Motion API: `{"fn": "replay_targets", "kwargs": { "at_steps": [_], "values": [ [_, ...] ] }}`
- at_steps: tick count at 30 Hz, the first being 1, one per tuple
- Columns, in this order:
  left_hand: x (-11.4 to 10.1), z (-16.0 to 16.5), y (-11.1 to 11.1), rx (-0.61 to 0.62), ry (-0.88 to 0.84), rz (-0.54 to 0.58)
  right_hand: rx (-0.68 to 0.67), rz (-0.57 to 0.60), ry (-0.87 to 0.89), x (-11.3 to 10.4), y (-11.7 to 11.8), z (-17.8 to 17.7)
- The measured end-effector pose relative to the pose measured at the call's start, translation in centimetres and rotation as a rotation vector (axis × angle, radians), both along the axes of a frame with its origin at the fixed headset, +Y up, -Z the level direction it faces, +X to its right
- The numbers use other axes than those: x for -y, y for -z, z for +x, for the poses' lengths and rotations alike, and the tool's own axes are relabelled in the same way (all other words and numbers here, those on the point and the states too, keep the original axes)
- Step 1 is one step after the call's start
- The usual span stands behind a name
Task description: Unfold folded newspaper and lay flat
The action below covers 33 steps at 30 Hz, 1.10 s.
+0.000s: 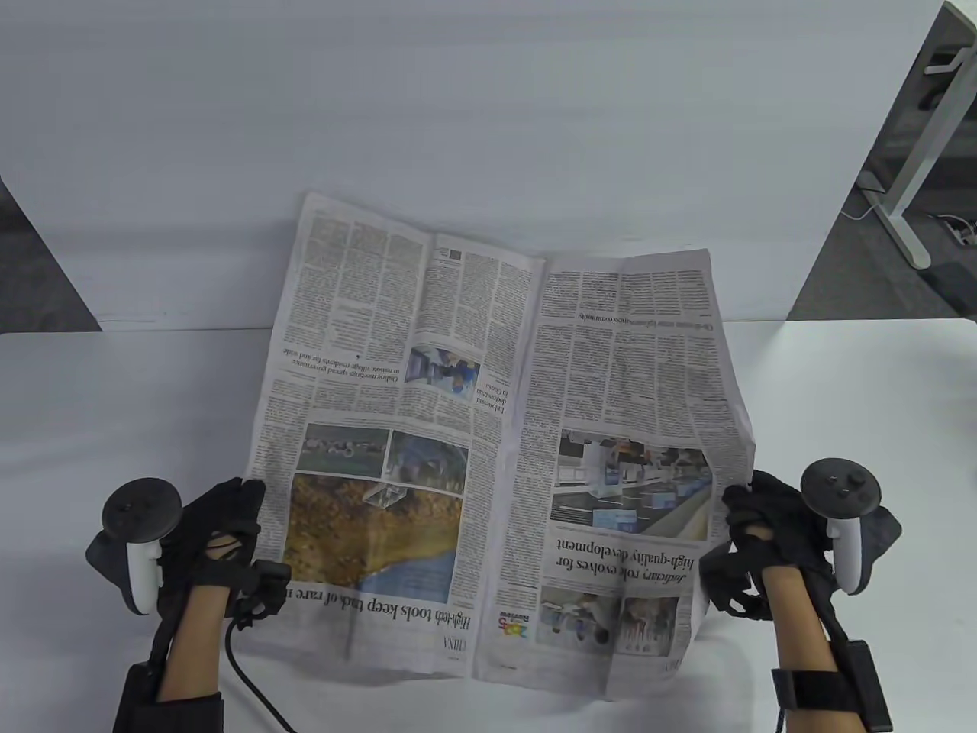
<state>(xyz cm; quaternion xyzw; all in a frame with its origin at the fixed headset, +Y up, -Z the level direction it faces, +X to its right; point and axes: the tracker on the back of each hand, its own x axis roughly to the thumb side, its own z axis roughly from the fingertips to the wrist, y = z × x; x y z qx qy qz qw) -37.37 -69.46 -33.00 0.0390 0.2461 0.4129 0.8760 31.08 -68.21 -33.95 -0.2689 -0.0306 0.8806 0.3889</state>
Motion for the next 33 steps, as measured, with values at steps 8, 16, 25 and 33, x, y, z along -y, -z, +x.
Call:
{"fn": "replay_targets", "kwargs": {
  "at_steps": [8,16,25,33],
  "values": [
    [2.3,-1.4,1.0,-0.021,0.185,-0.228,-0.047,-0.147,-0.149,2.4,3.6,1.1],
    [2.9,1.0,2.3,-0.004,0.481,-0.369,-0.076,-0.222,-0.301,4.1,5.1,0.8],
    [3.0,1.5,2.2,-0.001,0.577,-0.408,-0.061,-0.18,-0.337,3.9,5.1,1.1],
    [-0.6,2.9,0.8,0.067,0.576,-0.234,-0.13,0.148,-0.404,-1.8,2.4,1.5]
  ]
}}
